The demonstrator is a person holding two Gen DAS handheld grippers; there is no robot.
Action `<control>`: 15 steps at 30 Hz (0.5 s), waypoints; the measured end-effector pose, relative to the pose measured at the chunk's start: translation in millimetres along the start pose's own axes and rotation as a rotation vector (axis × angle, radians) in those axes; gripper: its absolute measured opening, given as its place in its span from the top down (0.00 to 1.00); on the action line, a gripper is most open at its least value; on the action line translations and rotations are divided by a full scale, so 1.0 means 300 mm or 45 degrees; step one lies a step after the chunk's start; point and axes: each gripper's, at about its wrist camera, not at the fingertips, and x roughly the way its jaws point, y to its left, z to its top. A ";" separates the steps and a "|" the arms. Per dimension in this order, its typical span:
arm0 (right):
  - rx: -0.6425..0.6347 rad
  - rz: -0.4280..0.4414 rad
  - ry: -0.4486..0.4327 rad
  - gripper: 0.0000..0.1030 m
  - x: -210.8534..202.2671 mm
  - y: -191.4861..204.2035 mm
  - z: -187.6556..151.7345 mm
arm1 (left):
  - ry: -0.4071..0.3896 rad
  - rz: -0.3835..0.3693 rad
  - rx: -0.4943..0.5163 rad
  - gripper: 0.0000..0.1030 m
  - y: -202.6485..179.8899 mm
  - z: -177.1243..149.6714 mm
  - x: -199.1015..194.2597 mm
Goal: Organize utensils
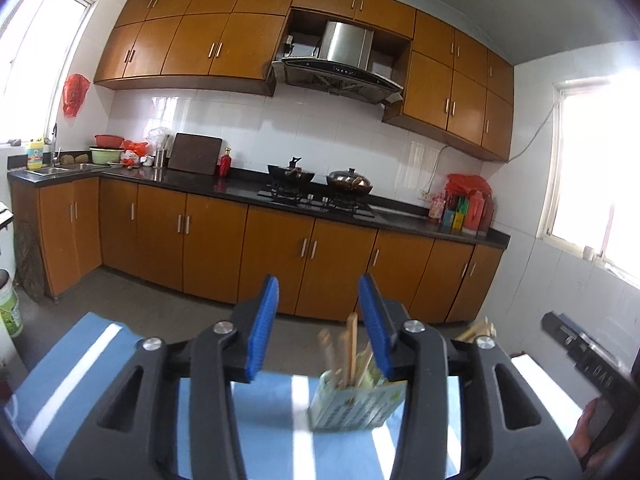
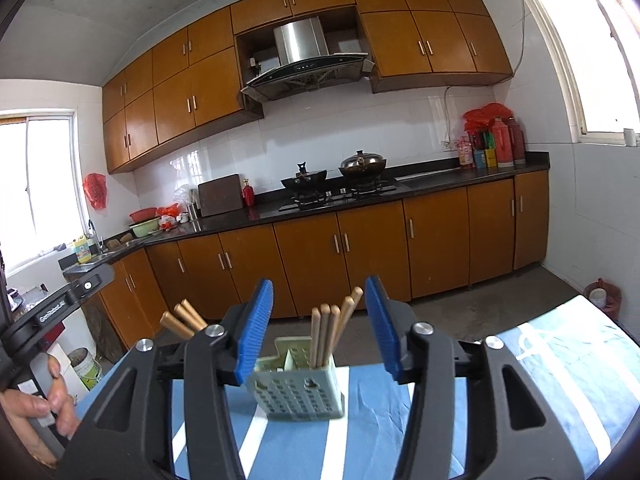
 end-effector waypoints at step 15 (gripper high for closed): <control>-0.176 -0.159 -0.002 0.02 -0.309 0.101 -0.271 | 0.078 0.066 0.042 0.04 0.107 -0.311 -0.409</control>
